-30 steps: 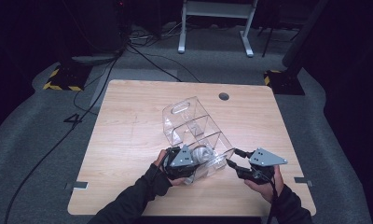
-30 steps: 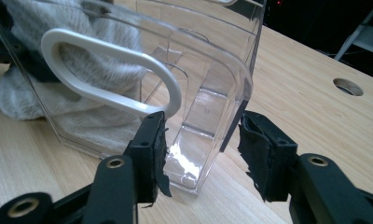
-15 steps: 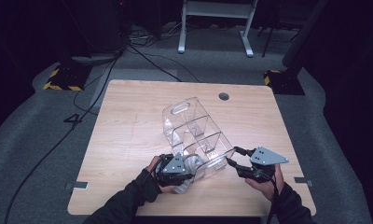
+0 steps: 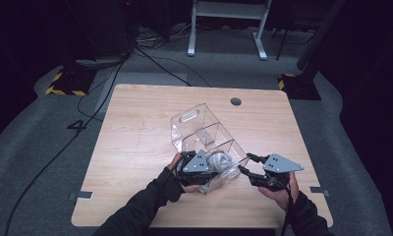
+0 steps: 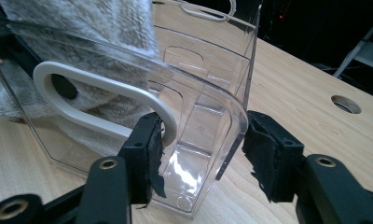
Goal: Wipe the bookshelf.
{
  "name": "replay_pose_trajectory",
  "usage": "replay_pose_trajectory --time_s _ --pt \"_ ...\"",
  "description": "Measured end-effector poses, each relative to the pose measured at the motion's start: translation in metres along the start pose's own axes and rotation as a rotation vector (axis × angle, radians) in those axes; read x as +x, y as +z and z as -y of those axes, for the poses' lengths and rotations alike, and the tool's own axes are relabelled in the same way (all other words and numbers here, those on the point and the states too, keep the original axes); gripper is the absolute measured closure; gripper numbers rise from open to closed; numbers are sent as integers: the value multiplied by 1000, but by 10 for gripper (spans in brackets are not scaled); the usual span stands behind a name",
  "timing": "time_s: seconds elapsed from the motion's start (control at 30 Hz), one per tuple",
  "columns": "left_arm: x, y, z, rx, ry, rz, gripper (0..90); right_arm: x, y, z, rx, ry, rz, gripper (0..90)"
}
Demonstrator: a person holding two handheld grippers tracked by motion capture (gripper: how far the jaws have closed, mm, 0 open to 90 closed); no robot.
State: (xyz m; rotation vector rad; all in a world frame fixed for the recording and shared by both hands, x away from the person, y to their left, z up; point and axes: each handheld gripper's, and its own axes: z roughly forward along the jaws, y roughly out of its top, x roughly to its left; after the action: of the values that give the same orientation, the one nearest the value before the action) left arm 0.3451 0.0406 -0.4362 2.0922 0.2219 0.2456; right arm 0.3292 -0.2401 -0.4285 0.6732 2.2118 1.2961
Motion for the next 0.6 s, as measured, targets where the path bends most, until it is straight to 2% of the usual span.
replay_pose_trajectory --time_s 0.07,0.13,0.17,0.2,0.27,0.4,0.5,0.57,0.6 --pt "-3 6 6 40 2 -1 715 0 0 0 0 2 2 467" --pt "-11 14 15 127 55 -20 715 1 0 1 9 1 5 453" --pt "-13 18 20 151 67 -21 715 1 0 1 12 1 3 445" --pt "-15 21 23 157 73 -17 715 1 0 1 13 1 2 442" --pt "-16 23 25 147 45 -2 715 0 0 1 5 4 -1 441" --pt "-22 27 31 181 69 1 715 1 -1 0 -8 -3 2 448" --pt "-24 23 35 195 64 11 713 1 -1 0 -10 -5 -2 448" --pt "-27 14 39 217 72 26 711 0 -1 0 -10 -6 -6 449" --pt "-28 11 42 225 63 38 711 1 -2 0 -11 -9 -8 448"
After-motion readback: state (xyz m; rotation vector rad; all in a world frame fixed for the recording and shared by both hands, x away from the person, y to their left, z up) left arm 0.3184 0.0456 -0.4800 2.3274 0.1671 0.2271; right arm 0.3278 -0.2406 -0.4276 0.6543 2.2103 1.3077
